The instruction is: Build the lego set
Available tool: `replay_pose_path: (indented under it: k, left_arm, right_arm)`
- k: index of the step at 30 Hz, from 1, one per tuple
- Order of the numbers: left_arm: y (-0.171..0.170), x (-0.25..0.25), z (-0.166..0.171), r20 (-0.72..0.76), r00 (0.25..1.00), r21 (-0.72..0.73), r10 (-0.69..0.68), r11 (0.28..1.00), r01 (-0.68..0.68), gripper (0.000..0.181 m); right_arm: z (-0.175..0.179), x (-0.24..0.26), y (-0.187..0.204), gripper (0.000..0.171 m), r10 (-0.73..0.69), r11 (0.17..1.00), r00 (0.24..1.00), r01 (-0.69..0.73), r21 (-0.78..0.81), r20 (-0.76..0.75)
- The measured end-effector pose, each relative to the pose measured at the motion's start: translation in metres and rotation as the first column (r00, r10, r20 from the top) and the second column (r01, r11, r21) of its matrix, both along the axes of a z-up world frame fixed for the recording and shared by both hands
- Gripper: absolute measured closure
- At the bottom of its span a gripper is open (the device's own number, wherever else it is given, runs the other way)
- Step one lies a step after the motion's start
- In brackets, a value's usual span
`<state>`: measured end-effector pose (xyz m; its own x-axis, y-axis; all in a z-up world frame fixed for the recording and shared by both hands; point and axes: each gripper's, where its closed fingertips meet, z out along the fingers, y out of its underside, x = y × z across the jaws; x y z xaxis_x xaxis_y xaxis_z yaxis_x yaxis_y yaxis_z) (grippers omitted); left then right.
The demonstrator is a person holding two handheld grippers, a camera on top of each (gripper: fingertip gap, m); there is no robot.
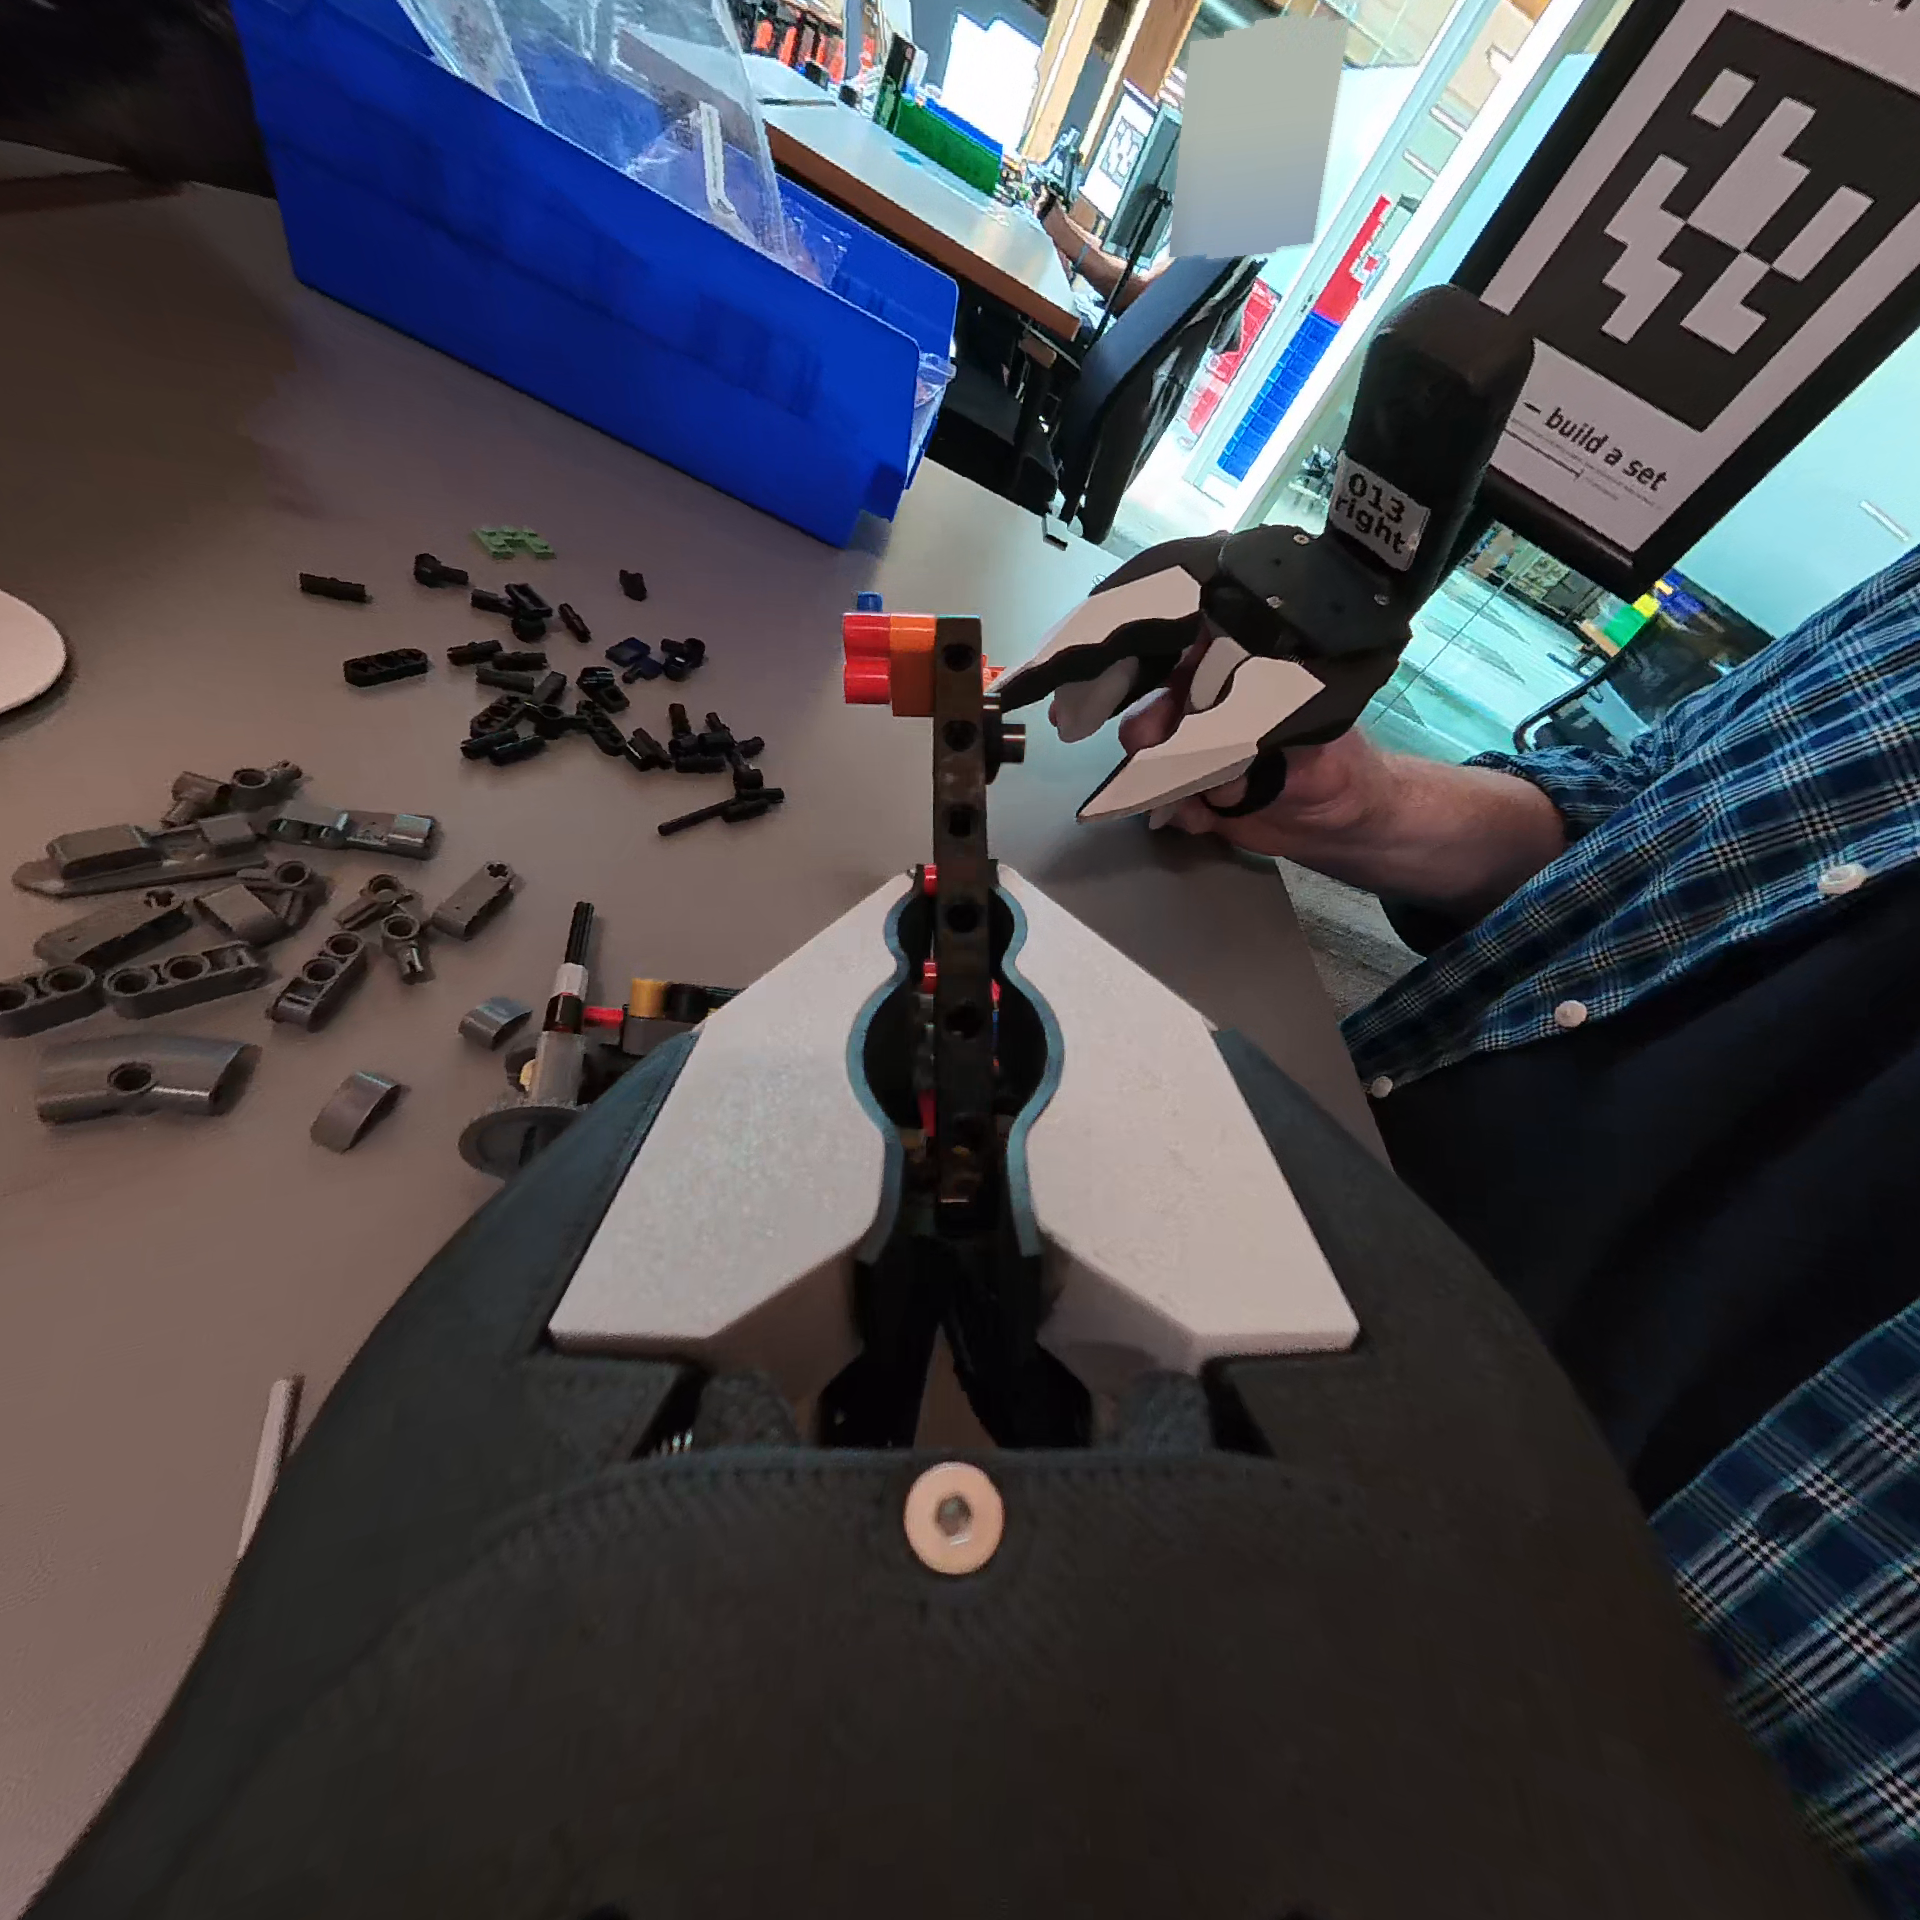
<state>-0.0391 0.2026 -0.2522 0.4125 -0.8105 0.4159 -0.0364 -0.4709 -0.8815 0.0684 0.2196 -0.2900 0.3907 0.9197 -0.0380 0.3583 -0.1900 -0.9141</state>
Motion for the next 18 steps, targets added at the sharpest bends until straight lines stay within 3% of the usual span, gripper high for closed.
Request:
replay_pose_path:
  k: [18]
  left_arm:
    - [-0.0001,0.0017,-0.0039,-0.017,1.0,-0.008,-0.004,1.0,0.004,0.174]
  right_arm:
    - [-0.005,-0.0035,-0.0057,0.126,0.035,0.999,0.999,-0.035,0.003,0.036]
